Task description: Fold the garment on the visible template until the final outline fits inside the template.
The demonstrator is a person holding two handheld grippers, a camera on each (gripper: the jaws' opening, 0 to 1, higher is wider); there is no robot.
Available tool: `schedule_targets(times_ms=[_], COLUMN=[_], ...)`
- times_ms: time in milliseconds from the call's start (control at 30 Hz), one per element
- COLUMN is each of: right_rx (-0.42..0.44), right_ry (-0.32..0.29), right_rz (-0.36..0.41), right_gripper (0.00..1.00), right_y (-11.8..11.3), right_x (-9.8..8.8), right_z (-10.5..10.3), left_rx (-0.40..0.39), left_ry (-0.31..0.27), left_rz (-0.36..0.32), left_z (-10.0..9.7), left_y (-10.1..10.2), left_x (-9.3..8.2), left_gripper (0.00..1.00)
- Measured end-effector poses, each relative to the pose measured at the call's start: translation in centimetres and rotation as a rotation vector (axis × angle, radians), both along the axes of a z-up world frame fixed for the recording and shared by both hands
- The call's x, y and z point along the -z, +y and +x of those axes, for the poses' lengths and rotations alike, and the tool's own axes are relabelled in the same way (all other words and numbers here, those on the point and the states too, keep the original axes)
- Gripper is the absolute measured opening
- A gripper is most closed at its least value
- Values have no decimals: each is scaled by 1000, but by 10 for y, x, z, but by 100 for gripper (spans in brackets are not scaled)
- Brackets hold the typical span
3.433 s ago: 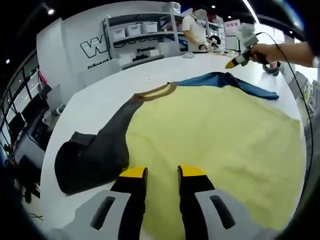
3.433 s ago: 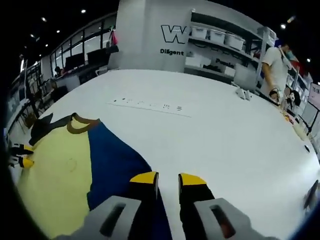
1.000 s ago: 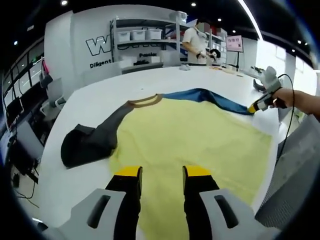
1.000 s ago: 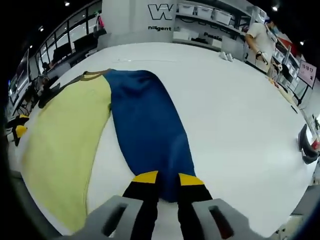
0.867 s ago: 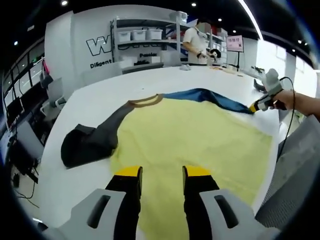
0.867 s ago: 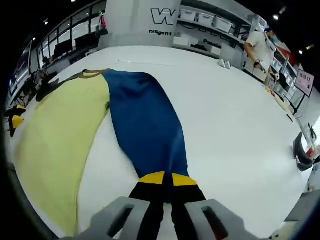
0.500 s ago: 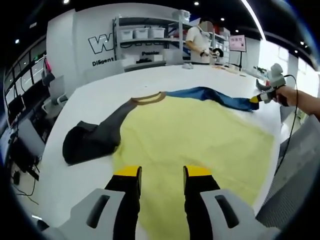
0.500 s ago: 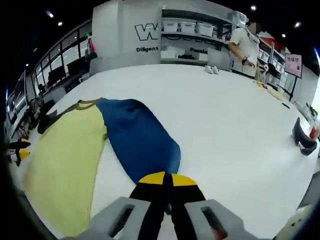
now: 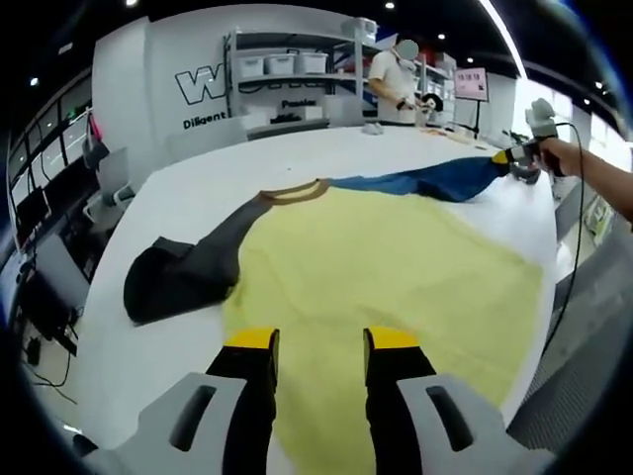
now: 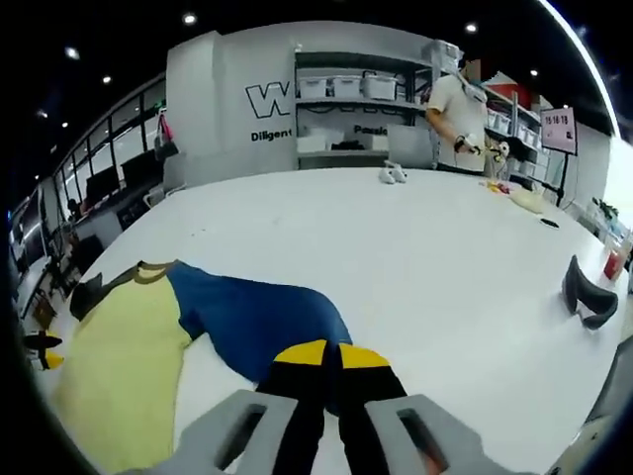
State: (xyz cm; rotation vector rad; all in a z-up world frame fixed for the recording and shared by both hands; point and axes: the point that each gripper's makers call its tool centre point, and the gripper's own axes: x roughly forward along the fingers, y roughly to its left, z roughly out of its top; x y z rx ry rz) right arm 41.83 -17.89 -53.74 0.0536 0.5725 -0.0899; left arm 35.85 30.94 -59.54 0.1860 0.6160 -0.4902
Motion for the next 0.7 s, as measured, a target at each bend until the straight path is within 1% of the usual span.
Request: schedule_targets(times_ms=[100, 200, 333, 433, 533, 600, 633, 700], right_rx=[1, 8, 4, -16, -46, -47, -67, -96], right_ry=[-12, -40, -61, -66, -72, -76, -90, -98], right_rz=[-11, -27, -28, -38, -27, 2, 14, 8], right_gripper=[0, 0, 0, 0, 0, 0, 0, 0], right_y=[-5, -11, -11, 0, 17, 24, 33, 45], right_x=[-11, -27, -40, -48, -54, -57, -62, -68], right_z=[7, 16, 26, 28, 30, 31, 32, 35], left_rx=[1, 0, -1, -2, -3, -1, -4, -18], left_ry=[3, 4, 6, 5, 5, 4, 5, -8], left_rz=[4, 4, 6, 4, 2, 0, 0, 4], left_z=[0, 0, 0, 0, 0, 0, 2, 5], left_y=[0, 0, 1, 1, 1, 0, 0, 4], left_x=[1, 1, 2, 1, 1, 1, 2, -1], left_gripper=[28, 28, 28, 28, 28, 29, 29, 29])
